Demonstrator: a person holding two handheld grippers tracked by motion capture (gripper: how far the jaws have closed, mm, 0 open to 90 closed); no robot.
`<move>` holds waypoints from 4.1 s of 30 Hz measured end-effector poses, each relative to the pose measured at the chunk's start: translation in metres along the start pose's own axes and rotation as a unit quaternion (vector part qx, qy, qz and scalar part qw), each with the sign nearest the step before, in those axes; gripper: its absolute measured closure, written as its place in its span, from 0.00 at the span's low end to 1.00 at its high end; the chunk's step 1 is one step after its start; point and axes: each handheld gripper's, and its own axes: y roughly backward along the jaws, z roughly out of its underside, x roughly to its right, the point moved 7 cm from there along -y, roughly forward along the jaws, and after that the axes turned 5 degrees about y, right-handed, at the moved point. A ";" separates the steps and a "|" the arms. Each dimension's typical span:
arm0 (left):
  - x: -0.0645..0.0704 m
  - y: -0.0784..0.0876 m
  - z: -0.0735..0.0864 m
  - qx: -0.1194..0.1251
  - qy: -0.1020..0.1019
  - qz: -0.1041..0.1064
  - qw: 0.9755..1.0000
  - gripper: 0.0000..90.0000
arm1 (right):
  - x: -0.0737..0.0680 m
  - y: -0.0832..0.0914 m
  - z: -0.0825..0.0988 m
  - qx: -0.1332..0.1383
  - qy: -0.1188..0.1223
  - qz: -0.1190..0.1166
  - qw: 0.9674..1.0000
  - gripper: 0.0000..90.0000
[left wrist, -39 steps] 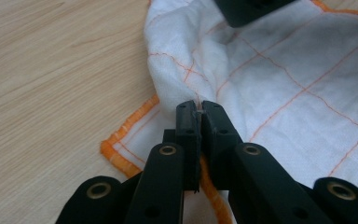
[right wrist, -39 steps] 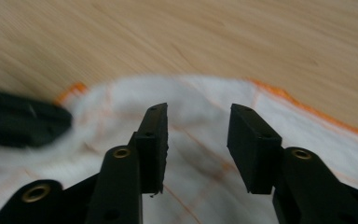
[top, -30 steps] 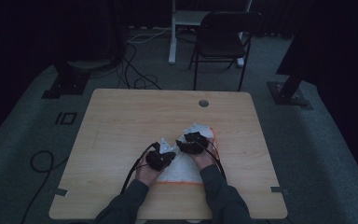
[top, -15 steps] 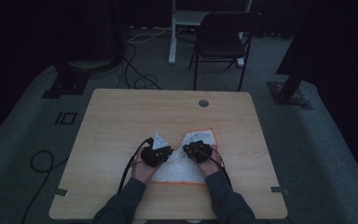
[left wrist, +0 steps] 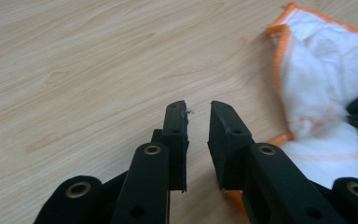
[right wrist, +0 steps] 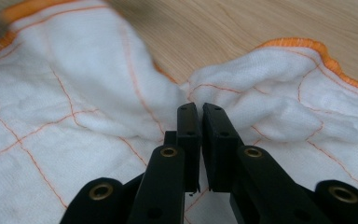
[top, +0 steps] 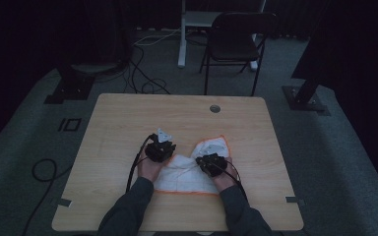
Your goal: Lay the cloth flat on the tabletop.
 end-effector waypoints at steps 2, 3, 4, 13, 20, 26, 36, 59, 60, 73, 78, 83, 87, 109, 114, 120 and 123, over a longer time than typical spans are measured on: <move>-0.003 -0.005 0.001 -0.008 0.002 -0.003 1.000 0.86 | 0.000 0.000 0.001 -0.002 -0.001 0.000 1.000 0.95; -0.003 -0.008 0.002 -0.015 0.002 0.000 1.000 0.85 | 0.000 0.000 0.001 -0.002 -0.001 0.000 1.000 0.95; -0.002 -0.010 0.004 -0.020 -0.001 0.004 1.000 0.85 | 0.000 0.000 0.001 -0.002 0.000 0.000 1.000 0.95; 0.024 -0.007 0.021 -0.033 -0.040 0.054 0.997 0.70 | 0.001 0.000 0.003 -0.001 -0.002 -0.001 1.000 0.95; 0.029 -0.013 0.032 -0.057 -0.057 0.060 0.995 0.65 | 0.001 0.000 0.003 -0.002 -0.002 -0.001 1.000 0.95; 0.033 -0.012 0.031 -0.060 -0.078 0.060 0.993 0.79 | 0.003 0.000 0.003 0.000 -0.001 0.003 1.000 0.88; 0.001 -0.016 0.025 -0.057 -0.048 -0.007 0.997 0.95 | 0.011 0.003 0.006 0.000 -0.014 0.020 1.000 0.71; -0.038 0.002 0.004 -0.009 0.018 -0.020 1.000 0.75 | 0.026 0.007 0.016 -0.009 -0.032 0.035 0.999 0.68; -0.029 0.009 0.005 -0.010 0.012 -0.001 1.000 0.75 | 0.030 0.009 0.017 -0.008 -0.035 0.038 0.999 0.68; -0.010 -0.001 0.037 -0.057 -0.018 0.017 0.998 0.82 | 0.043 0.017 0.027 -0.012 -0.043 0.052 0.998 0.67; -0.021 -0.008 0.031 -0.055 -0.016 -0.001 0.998 0.85 | 0.049 0.018 0.028 -0.008 -0.050 0.056 0.997 0.66; -0.034 -0.015 0.024 -0.049 -0.006 -0.020 0.999 0.84 | 0.052 0.017 0.028 -0.009 -0.051 0.058 0.997 0.65; -0.041 -0.021 0.019 -0.043 0.000 -0.033 0.999 0.82 | 0.057 0.014 0.029 -0.011 -0.057 0.059 0.997 0.64; -0.058 -0.012 0.016 -0.013 0.043 -0.036 0.998 0.72 | 0.073 0.005 0.032 -0.019 -0.059 0.063 0.996 0.61; -0.057 0.003 0.017 -0.002 0.056 -0.026 0.998 0.69 | 0.073 0.005 0.032 -0.019 -0.061 0.063 0.996 0.61; -0.053 0.009 0.022 0.001 0.059 -0.011 0.998 0.68 | 0.072 0.005 0.032 -0.019 -0.061 0.064 0.996 0.59; -0.051 0.011 0.025 0.000 0.061 -0.004 0.998 0.67 | 0.072 0.005 0.033 -0.019 -0.061 0.064 0.996 0.58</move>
